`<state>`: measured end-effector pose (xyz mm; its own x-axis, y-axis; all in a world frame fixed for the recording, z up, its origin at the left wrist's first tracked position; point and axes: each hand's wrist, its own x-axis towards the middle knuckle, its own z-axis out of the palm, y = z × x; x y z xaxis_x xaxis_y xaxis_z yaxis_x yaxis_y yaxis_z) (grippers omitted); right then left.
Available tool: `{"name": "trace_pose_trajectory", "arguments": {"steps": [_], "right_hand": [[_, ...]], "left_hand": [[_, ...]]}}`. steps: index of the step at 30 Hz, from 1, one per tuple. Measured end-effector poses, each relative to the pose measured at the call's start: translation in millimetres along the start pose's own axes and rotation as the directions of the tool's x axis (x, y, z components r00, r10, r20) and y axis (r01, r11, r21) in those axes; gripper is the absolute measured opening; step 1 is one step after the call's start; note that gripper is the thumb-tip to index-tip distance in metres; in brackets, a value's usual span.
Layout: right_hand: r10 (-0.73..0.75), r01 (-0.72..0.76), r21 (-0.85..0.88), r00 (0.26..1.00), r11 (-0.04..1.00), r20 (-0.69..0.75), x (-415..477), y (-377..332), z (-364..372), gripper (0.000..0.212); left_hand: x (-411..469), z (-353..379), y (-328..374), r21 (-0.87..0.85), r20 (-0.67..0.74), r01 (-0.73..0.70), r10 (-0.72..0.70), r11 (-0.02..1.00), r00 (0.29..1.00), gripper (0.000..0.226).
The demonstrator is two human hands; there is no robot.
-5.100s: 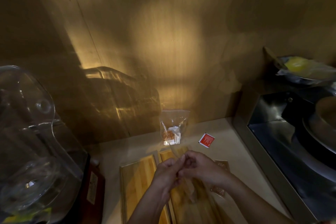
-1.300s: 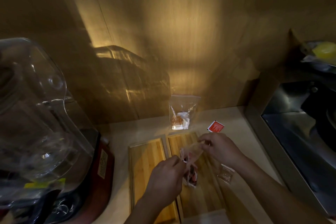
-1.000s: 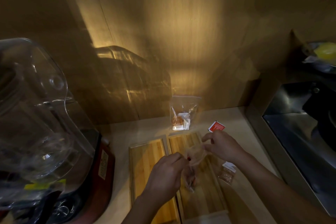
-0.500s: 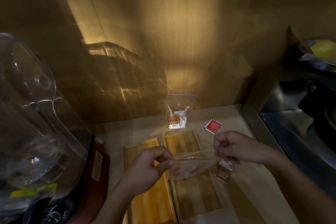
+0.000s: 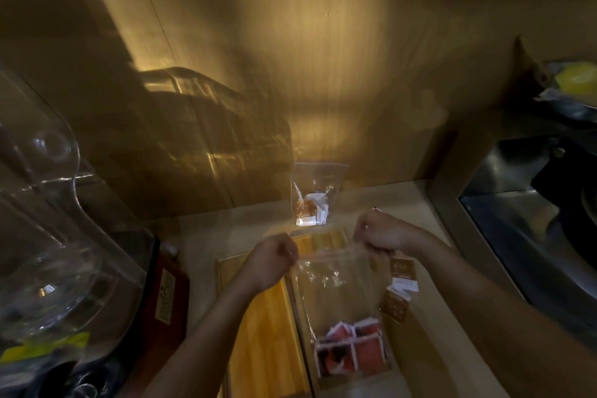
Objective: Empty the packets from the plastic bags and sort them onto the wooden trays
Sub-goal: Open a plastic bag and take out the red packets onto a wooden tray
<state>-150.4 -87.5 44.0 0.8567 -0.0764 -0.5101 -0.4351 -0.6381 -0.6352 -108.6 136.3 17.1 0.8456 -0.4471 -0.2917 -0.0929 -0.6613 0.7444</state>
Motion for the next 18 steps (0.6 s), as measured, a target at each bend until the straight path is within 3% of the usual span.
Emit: {"name": "trace_pose_trajectory", "arguments": {"steps": [2,5,9,13,16,18], "right_hand": [[-0.007,0.056,0.187,0.967,0.981,-0.256,10,4,5,0.012],[0.016,0.077,0.192,0.898,0.978,-0.440,21,25,14,0.016],[0.068,0.025,0.210,0.902,0.977,-0.425,20,61,36,0.005],[0.097,-0.022,0.194,0.918,0.981,-0.385,2,84,68,0.006],[0.111,-0.067,0.149,0.945,0.987,-0.308,-12,99,93,0.015],[0.142,-0.108,0.155,0.964,0.982,-0.227,-19,109,106,0.014]], "left_hand": [[2,6,1,0.103,-0.329,0.093,-0.055,0.990,0.943,0.031],[-3,12,0,0.015,-0.487,0.110,-0.089,0.994,0.869,0.048],[-14,30,-13,-0.053,-0.438,0.190,-0.194,0.980,0.878,0.047],[-33,63,-30,-0.089,-0.321,0.249,-0.264,0.964,0.909,0.050],[-46,88,-38,-0.028,-0.183,0.308,-0.308,0.951,0.934,0.042],[-52,101,-42,0.037,-0.078,0.336,-0.332,0.941,0.940,0.048]]}}
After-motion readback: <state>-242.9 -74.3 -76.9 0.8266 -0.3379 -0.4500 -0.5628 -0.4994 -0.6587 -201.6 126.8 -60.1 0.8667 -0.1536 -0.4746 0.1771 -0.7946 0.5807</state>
